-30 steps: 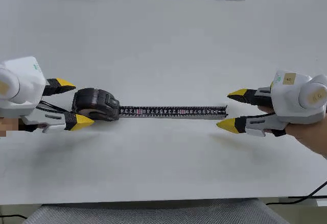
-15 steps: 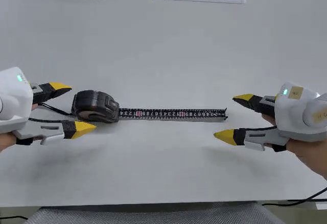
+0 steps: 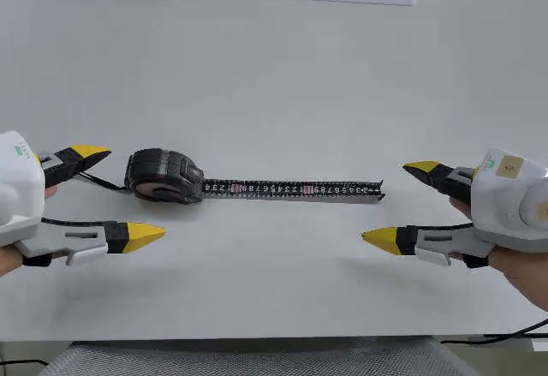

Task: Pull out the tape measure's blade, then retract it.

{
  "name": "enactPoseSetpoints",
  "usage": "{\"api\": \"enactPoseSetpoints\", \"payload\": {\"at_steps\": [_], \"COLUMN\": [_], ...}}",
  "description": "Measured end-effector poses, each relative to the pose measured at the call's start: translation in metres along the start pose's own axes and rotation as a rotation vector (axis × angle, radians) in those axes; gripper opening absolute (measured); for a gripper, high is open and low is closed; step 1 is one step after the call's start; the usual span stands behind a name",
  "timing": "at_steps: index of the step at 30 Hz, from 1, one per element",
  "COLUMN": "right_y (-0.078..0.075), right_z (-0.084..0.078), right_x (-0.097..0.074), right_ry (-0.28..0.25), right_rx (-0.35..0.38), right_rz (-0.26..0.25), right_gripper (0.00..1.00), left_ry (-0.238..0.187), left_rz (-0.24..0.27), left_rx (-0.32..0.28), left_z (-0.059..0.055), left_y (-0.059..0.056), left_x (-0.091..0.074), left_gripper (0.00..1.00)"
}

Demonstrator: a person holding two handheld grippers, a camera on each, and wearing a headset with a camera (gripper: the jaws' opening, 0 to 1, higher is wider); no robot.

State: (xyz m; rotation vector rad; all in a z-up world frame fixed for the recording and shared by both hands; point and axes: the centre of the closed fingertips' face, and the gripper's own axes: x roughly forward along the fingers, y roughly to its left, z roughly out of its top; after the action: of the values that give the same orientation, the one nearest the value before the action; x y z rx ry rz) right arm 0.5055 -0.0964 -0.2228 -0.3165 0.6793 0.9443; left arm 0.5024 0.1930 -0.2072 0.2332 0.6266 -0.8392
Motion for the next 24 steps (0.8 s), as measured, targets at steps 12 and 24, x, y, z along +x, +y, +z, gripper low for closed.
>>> {"api": "enactPoseSetpoints", "payload": {"at_steps": [12, 24], "right_y": [0.004, 0.010], "right_z": [0.009, 0.003], "right_x": [-0.007, -0.011], "right_ry": [-0.060, -0.056], "right_rx": [0.006, 0.004], "right_rz": [-0.045, -0.056], "right_gripper": [0.74, 0.77], "left_ry": [-0.018, -0.030], "left_rz": [0.028, 0.054], "left_rx": [-0.010, -0.039], "left_z": [-0.002, -0.007], "left_y": [-0.010, -0.015], "left_x": [0.000, -0.006], "left_gripper": [0.81, 0.82]}}
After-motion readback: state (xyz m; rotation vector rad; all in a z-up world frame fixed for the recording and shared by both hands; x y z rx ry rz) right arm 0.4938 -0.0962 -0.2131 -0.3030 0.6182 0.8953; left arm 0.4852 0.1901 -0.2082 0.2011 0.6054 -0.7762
